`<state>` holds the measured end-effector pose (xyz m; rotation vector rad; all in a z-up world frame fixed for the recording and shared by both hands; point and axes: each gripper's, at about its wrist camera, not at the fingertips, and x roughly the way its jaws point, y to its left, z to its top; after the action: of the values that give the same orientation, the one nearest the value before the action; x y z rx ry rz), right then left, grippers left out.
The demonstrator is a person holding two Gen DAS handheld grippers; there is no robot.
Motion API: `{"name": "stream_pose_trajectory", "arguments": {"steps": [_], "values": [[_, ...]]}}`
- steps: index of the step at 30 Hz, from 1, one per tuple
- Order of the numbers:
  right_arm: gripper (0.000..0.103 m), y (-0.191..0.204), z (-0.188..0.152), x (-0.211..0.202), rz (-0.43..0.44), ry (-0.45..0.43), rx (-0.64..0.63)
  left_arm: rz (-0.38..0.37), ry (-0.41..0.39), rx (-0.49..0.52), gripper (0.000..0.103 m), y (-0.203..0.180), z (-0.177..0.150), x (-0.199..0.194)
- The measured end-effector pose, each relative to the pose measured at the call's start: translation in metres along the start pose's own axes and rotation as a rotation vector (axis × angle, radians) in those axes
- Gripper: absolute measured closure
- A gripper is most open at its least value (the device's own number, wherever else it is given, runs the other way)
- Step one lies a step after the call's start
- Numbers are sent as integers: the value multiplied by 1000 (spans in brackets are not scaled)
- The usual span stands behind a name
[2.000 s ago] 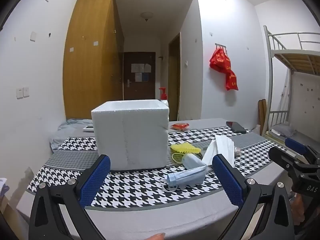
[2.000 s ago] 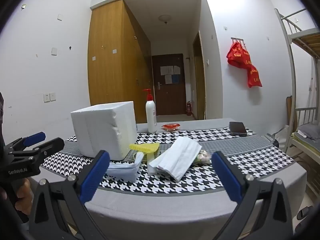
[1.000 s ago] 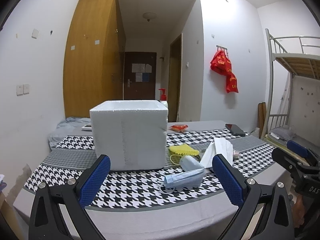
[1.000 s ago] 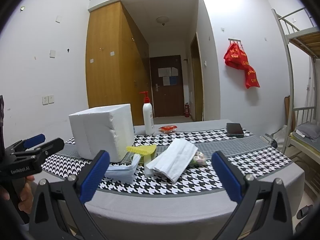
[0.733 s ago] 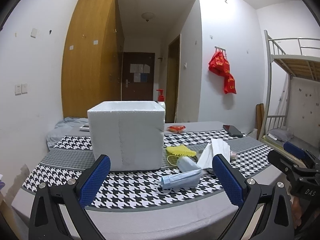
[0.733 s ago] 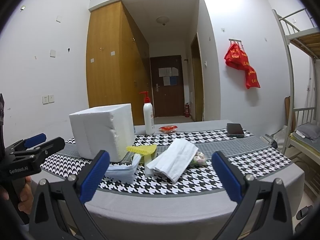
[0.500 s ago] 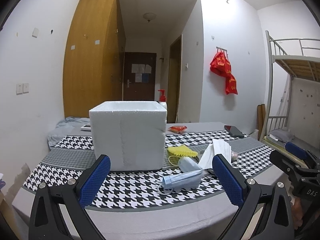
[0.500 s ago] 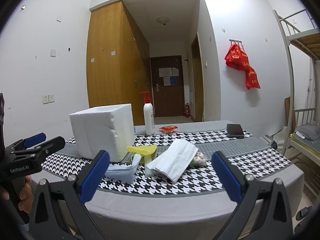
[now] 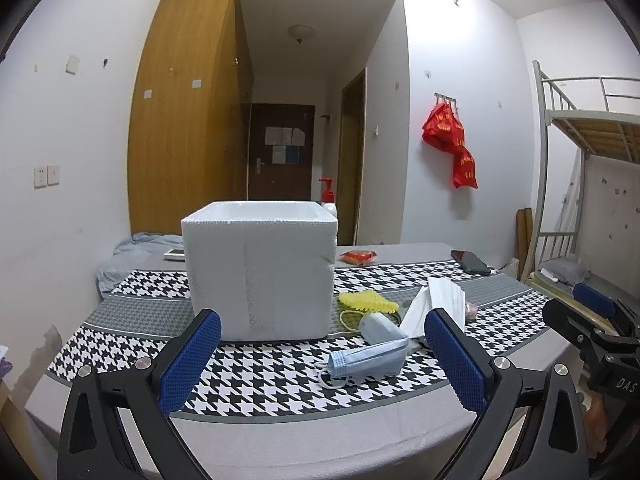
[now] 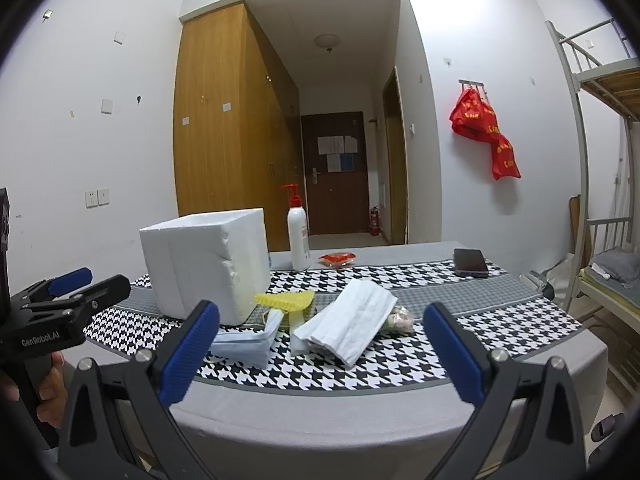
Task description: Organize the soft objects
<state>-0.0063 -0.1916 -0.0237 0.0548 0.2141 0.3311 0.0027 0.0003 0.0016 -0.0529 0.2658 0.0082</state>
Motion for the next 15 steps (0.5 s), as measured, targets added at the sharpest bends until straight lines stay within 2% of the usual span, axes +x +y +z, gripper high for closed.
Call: {"name": "stream_pose_trajectory", "arguments": {"steps": [15], "values": [[0, -4, 2, 9, -17, 14, -7, -20, 25, 32, 1, 0, 1, 15]]}}
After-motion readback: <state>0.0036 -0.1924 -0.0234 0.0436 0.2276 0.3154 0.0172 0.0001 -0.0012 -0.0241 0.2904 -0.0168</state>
